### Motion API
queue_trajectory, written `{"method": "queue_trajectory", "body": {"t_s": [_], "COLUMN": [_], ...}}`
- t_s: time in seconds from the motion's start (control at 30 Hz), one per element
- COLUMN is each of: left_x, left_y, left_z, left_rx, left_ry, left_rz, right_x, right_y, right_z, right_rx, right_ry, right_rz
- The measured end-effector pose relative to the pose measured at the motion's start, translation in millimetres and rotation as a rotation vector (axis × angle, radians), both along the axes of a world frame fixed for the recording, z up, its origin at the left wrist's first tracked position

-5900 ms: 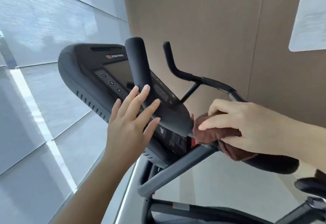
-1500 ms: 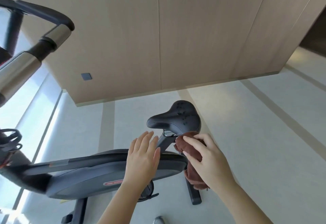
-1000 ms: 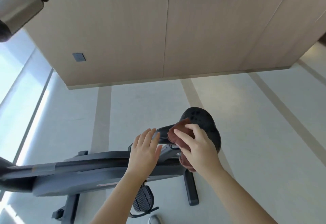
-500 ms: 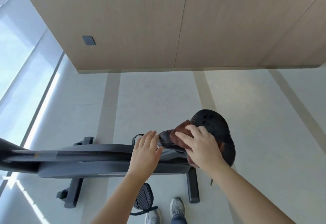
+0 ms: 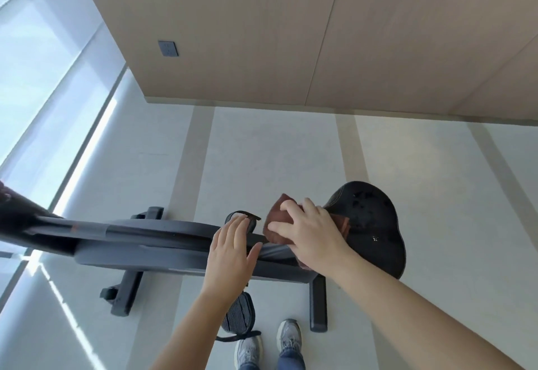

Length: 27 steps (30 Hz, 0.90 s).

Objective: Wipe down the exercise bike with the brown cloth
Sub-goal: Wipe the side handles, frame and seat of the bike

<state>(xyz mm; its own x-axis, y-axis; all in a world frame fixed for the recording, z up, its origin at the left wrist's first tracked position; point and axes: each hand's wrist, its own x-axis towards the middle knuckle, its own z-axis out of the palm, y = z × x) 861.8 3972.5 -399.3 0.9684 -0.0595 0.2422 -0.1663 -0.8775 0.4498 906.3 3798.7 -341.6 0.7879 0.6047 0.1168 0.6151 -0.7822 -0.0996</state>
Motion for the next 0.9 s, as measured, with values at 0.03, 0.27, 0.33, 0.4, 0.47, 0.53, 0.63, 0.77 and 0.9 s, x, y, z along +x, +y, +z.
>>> {"method": "queue_trajectory", "body": {"t_s": [0.03, 0.27, 0.33, 0.4, 0.47, 0.53, 0.63, 0.77, 0.9], "left_x": [-1.2, 5.8, 8.1, 11.7, 17.0, 25.6, 37.5, 41.6, 42.6], "left_y": [-1.5, -44.6, -59.7, -71.1, -80.0, -88.6, -99.9, -104.5, -103.8], "left_z": [0.0, 10.7, 14.4, 17.0, 19.2, 22.0, 24.7, 17.6, 13.6], "left_rx": [0.000, 0.014, 0.019, 0.027, 0.039, 0.062, 0.068, 0.046, -0.019], "left_ry": [-0.010, -0.011, -0.013, -0.027, -0.064, -0.103, -0.107, -0.094, -0.068], "left_rz": [-0.002, -0.154, -0.190, -0.216, -0.260, -0.313, -0.360, -0.362, -0.335], "right_x": [0.0, -24.8, -32.1, -34.2, -27.2, -9.7, 12.7, -6.0, -38.4], "right_y": [-11.1, -102.3, -121.0, -130.8, -131.6, -124.0, -112.9, -123.1, -136.2], "right_z": [1.5, 16.3, 18.1, 20.4, 22.6, 23.7, 17.9, 8.7, 8.9], "right_rx": [0.018, 0.043, 0.074, 0.171, 0.340, 0.436, 0.293, 0.281, 0.376], "right_ry": [0.016, 0.018, 0.062, 0.124, 0.149, 0.110, 0.126, 0.079, 0.111], "right_rz": [0.005, -0.157, -0.211, -0.280, -0.382, -0.471, -0.529, -0.507, -0.533]}}
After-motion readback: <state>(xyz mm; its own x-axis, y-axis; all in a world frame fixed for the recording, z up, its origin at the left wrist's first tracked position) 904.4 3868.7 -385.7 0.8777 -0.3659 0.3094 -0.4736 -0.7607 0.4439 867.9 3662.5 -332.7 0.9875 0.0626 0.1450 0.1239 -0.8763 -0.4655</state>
